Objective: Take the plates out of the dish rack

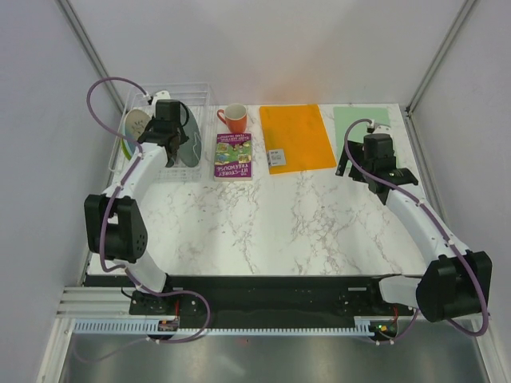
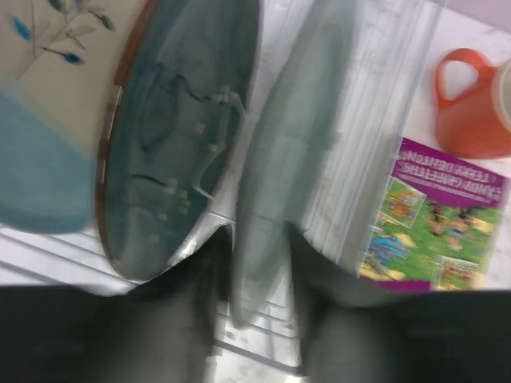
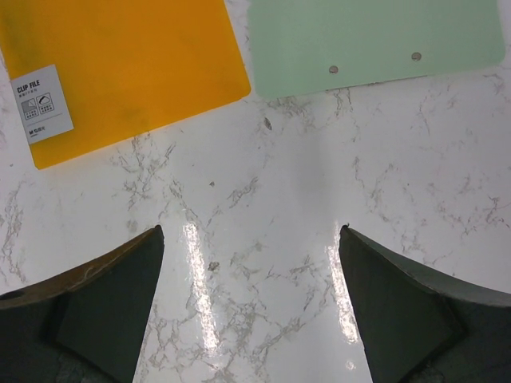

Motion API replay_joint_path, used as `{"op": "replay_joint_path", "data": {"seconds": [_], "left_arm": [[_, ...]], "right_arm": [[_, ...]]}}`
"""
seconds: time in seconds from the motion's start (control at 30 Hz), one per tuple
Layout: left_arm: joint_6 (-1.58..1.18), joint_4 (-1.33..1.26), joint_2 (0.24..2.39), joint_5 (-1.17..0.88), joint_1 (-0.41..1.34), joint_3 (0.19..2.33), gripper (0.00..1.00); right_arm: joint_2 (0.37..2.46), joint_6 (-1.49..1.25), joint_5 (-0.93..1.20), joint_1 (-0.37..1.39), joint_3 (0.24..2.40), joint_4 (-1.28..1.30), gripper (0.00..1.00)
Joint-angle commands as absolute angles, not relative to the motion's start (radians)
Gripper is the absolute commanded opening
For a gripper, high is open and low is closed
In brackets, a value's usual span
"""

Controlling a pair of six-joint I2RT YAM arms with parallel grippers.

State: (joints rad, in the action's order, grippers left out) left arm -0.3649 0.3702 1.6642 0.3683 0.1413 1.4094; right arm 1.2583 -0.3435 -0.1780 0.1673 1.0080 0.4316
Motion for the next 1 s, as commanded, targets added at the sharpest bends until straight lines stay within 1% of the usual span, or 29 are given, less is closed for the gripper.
{"op": "replay_joint_path", "data": {"seconds": [0.0, 0.23, 0.33, 0.57, 0.73, 0.87, 0.93, 0.97], "left_arm": [[-0.316, 0.236, 1.695, 0.442, 0.143, 1.457, 0.03], [-0.273, 0.204, 1.75, 0.5, 0.149, 1.497, 0.02], [-0.217, 0.167, 1.727, 0.593, 0.187, 1.494, 0.02], [0.102, 0.034, 1.664, 0.822, 0.31, 1.583, 0.02], [0.26, 0.009, 1.62, 0.902, 0.383, 1.641, 0.02], [0.276, 0.066, 1.55, 0.91, 0.423, 1.666, 0.02], [0.221, 0.179, 1.49, 0.882, 0.452, 1.671, 0.02], [0.177, 0.236, 1.465, 0.823, 0.457, 1.674, 0.02]], "right_arm": [[1.272, -0.322, -0.17, 0.167, 0.999, 0.399, 0.96], [1.273, -0.321, -0.14, 0.166, 0.982, 0.4, 0.94], [1.27, -0.324, -0.13, 0.167, 0.979, 0.403, 0.93], [1.255, -0.331, -0.115, 0.167, 0.985, 0.416, 0.91], [1.221, -0.328, -0.103, 0.167, 1.006, 0.428, 0.91], [1.19, -0.331, -0.08, 0.167, 1.02, 0.433, 0.91], [1.171, -0.334, -0.049, 0.166, 1.026, 0.431, 0.9], [1.166, -0.339, -0.04, 0.167, 1.029, 0.428, 0.9]]}}
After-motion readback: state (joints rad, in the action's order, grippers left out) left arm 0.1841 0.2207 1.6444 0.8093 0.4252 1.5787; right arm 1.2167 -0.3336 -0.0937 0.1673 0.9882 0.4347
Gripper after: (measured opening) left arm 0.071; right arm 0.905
